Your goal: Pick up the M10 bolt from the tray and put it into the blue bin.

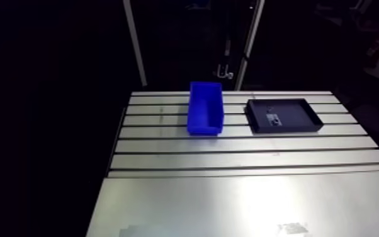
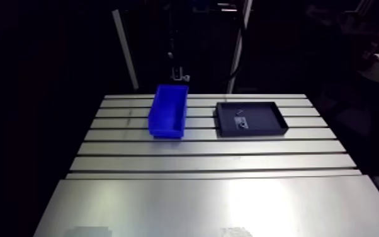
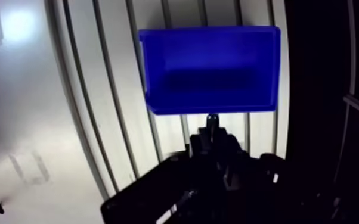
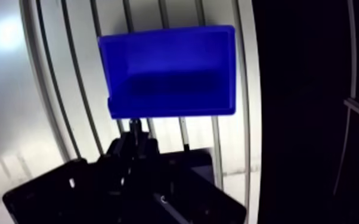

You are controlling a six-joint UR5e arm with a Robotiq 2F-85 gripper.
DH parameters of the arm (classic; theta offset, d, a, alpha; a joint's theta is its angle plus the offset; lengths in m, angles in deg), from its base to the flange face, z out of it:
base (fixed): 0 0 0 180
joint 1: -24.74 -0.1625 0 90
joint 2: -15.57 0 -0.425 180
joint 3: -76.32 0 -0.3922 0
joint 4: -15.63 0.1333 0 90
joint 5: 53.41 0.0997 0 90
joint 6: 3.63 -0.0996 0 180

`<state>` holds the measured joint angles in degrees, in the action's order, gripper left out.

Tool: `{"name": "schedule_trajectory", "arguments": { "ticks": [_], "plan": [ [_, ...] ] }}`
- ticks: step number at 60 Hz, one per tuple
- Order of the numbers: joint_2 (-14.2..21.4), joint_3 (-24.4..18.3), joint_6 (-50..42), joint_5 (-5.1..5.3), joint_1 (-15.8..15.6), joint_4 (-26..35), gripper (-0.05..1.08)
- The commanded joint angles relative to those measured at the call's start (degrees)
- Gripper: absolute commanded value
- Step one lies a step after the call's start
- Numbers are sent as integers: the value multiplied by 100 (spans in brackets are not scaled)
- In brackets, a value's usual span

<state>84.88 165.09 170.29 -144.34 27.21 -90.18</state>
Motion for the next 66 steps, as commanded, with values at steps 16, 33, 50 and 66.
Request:
{"name": "schedule_trajectory", "arguments": {
  "ticks": [16, 33, 50, 66],
  "plan": [
    [-530, -172, -452, -23, -317, -118, 107],
    [-791, -86, -502, -61, -317, -532, 107],
    [-1025, 71, -552, -50, -326, -686, 107],
    [-1200, 134, -563, -51, -326, -759, 107]
  ]
}}
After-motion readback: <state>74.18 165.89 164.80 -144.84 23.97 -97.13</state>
